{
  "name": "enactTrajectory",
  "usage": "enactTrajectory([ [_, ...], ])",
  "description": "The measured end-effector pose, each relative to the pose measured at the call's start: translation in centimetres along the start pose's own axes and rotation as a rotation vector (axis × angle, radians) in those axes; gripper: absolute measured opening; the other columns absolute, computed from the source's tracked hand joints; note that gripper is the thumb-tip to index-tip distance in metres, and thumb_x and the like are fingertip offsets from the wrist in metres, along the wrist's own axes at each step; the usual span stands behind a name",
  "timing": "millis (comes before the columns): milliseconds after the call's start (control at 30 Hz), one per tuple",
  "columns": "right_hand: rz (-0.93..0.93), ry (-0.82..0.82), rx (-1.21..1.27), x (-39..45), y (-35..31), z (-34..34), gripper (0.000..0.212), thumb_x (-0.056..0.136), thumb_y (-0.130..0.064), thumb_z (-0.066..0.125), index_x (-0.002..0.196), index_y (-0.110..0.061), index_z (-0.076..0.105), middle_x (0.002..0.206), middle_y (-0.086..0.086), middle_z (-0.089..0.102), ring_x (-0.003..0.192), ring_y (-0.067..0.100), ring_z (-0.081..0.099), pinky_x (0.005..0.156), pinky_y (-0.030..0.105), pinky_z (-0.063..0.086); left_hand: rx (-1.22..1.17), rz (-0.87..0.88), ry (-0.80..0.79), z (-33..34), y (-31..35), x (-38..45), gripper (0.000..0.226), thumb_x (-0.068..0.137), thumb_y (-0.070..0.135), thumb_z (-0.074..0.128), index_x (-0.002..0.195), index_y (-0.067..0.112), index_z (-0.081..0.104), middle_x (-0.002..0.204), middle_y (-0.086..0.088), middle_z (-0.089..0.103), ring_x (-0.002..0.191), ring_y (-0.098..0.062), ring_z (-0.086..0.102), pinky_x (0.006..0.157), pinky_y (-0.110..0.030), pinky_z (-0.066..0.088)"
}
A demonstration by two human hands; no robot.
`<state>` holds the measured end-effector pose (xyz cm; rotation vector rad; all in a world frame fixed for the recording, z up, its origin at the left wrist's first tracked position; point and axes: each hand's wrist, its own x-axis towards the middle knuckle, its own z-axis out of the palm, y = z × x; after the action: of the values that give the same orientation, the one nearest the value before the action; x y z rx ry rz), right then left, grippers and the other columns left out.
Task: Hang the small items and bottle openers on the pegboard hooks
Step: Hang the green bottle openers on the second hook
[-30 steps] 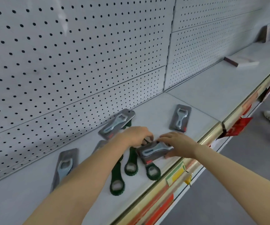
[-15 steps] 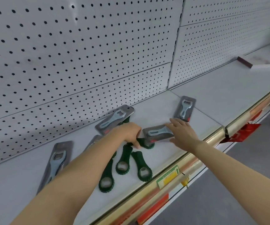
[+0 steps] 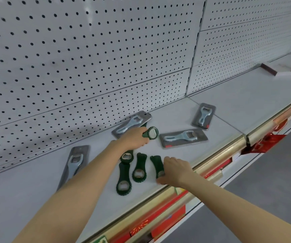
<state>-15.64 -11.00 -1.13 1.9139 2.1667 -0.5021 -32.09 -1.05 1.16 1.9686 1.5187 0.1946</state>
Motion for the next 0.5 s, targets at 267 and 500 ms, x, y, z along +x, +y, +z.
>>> enactTrajectory([
  [267,0.048,0.206,0.254,-1.0,-0.9,1.4,0.033,0.086,-0.018,0.058,0.109,-0.014,0.035,0.083,0.003,0.056,0.072,0.024,0.057,0.054,0.033,0.044,-0.909,-0.009,0.238,0.4,-0.4,-5.7,0.026,0.100,0.030,0.054,0.112,0.010,0.064,0.097,-0.001,0.072,0.084,-0.015,0.065,0.089,-0.038,0.053],
  [500,-0.041,0.541,0.787,-3.2,-1.1,-0.9,0.038,0.073,-0.013,0.080,0.105,-0.023,0.062,0.078,-0.001,0.065,0.068,0.009,0.058,0.057,0.013,0.038,-0.970,0.012,0.475,-0.5,-1.3,-13.2,0.010,0.094,0.016,0.064,0.101,0.021,0.071,0.092,0.001,0.076,0.085,-0.009,0.073,0.074,-0.022,0.056],
])
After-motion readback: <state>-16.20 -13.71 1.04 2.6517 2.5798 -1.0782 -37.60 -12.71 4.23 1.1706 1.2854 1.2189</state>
